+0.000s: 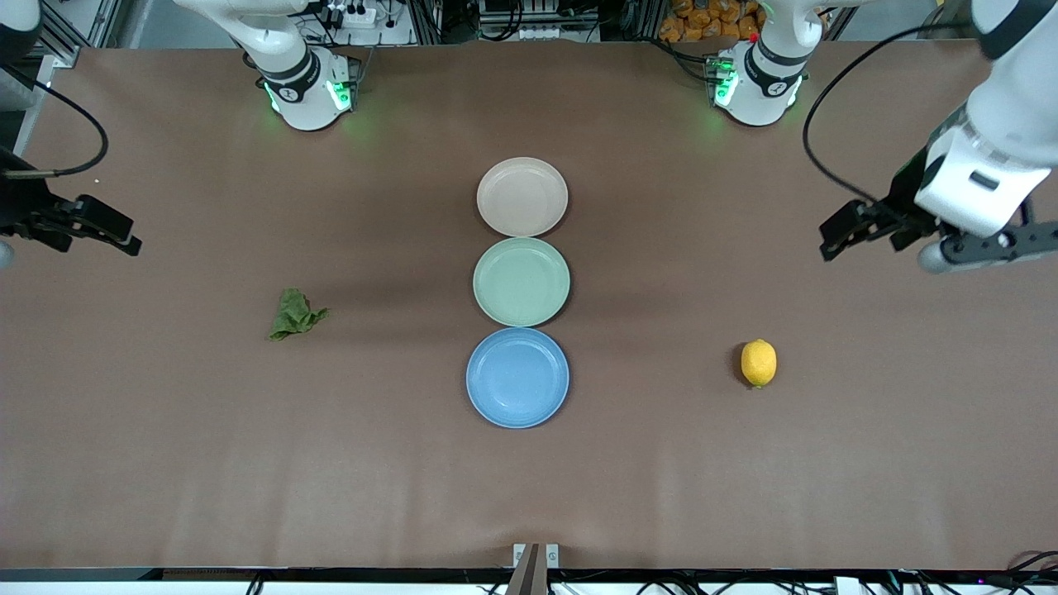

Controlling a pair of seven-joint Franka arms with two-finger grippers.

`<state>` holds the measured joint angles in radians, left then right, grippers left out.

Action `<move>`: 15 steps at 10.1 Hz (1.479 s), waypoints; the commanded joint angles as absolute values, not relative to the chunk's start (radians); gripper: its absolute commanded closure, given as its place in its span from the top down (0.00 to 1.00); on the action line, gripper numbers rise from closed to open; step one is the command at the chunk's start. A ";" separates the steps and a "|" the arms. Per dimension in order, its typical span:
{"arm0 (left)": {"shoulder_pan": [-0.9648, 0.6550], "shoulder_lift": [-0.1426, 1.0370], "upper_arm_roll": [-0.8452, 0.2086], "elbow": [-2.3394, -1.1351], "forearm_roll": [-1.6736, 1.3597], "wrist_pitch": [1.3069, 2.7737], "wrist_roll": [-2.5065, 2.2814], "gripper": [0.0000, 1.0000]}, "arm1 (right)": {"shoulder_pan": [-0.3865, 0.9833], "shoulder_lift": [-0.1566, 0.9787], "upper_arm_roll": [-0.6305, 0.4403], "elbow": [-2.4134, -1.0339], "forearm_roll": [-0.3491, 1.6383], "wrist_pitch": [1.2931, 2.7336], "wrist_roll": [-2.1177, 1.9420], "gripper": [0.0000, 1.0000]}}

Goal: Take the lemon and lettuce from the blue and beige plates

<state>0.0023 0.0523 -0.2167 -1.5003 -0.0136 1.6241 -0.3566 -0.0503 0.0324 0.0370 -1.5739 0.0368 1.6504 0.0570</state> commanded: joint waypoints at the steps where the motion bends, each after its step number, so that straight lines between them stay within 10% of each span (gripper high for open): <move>1: 0.008 -0.015 -0.189 -1.520 -0.045 1.589 -0.252 1.00 | -0.049 -0.011 0.037 -1.620 0.031 1.671 0.037 1.00; 15: 0.028 -0.046 -0.199 -1.528 0.041 1.523 -0.110 1.00 | -0.034 -0.005 0.037 -1.598 0.035 1.641 0.052 1.00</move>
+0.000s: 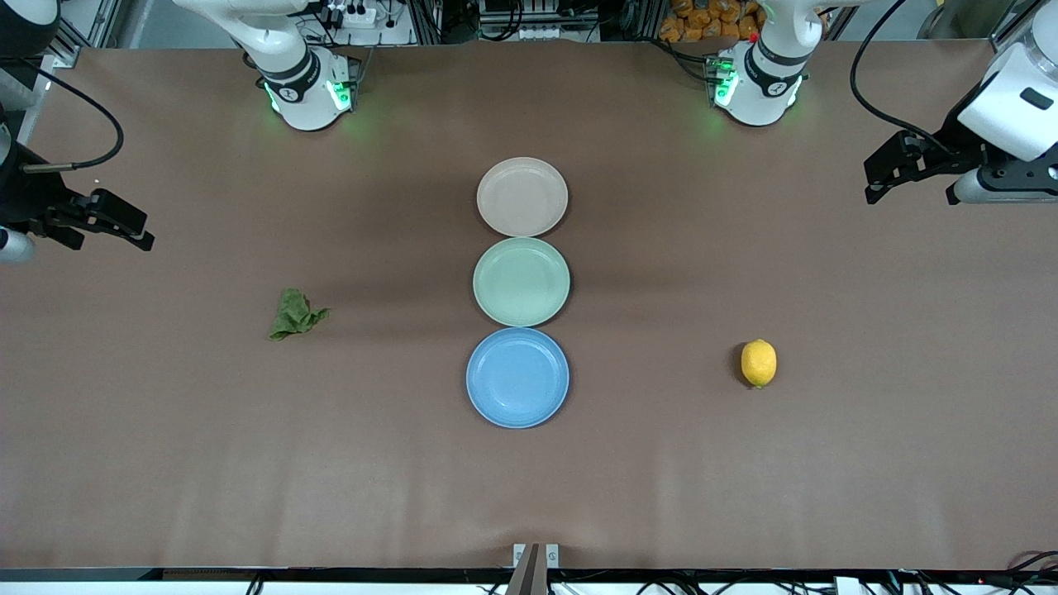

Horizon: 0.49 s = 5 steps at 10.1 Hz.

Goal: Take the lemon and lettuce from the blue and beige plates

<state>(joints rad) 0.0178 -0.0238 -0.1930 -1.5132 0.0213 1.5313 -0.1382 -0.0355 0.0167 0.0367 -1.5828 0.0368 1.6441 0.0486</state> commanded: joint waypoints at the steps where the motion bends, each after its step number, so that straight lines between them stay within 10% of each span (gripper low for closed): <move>1: 0.028 -0.046 -0.199 -1.528 0.034 1.523 -0.110 1.00 | -0.034 -0.005 0.037 -1.597 0.035 1.641 0.052 1.00; 5: 0.028 -0.041 -0.199 -1.522 0.026 1.525 -0.127 1.00 | -0.038 0.002 0.038 -1.588 0.035 1.629 0.052 1.00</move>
